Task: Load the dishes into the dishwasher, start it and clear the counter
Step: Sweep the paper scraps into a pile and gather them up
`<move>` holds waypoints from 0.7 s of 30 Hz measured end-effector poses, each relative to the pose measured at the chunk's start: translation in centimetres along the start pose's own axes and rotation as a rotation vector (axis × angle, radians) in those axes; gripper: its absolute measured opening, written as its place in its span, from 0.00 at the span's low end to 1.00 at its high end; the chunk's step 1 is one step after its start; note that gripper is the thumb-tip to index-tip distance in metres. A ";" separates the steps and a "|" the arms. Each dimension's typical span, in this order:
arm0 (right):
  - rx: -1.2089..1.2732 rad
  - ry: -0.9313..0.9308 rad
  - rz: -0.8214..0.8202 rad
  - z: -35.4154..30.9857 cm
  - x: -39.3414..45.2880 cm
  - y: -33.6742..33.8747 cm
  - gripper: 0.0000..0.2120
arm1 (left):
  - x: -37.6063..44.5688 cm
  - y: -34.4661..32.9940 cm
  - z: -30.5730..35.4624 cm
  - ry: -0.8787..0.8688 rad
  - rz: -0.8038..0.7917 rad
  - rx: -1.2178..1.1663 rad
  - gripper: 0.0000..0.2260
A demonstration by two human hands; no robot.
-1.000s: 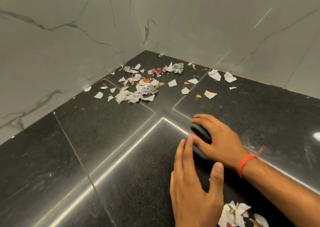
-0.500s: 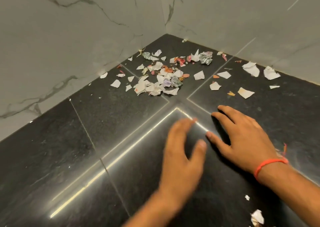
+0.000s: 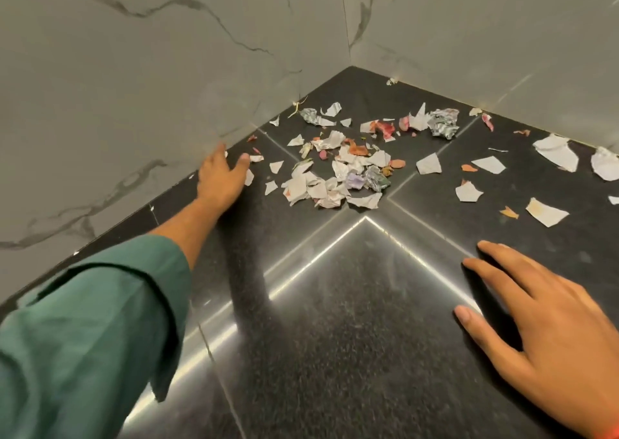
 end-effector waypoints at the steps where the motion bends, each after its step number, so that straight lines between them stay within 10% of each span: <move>1: 0.006 -0.003 0.012 0.0 0.0 0.0 0.30 | -0.1 -0.9 0.4 -0.051 -0.012 0.088 0.33; 11: 0.054 -0.060 0.039 0.6 0.3 -0.4 0.32 | -16.7 -2.4 10.2 -0.979 -0.320 0.016 0.24; 21: 0.042 -0.085 -0.001 0.8 0.5 -0.4 0.34 | 0.8 -2.8 4.0 -0.253 -0.015 0.071 0.31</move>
Point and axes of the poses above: each hand's wrist, its own x-axis towards the middle knuckle, its own y-axis out of the back of the hand, z = x × y, the point moved 7 cm from there along x, towards the middle knuckle, and after that the axes turned 5 degrees about z, right-handed, at the moved point
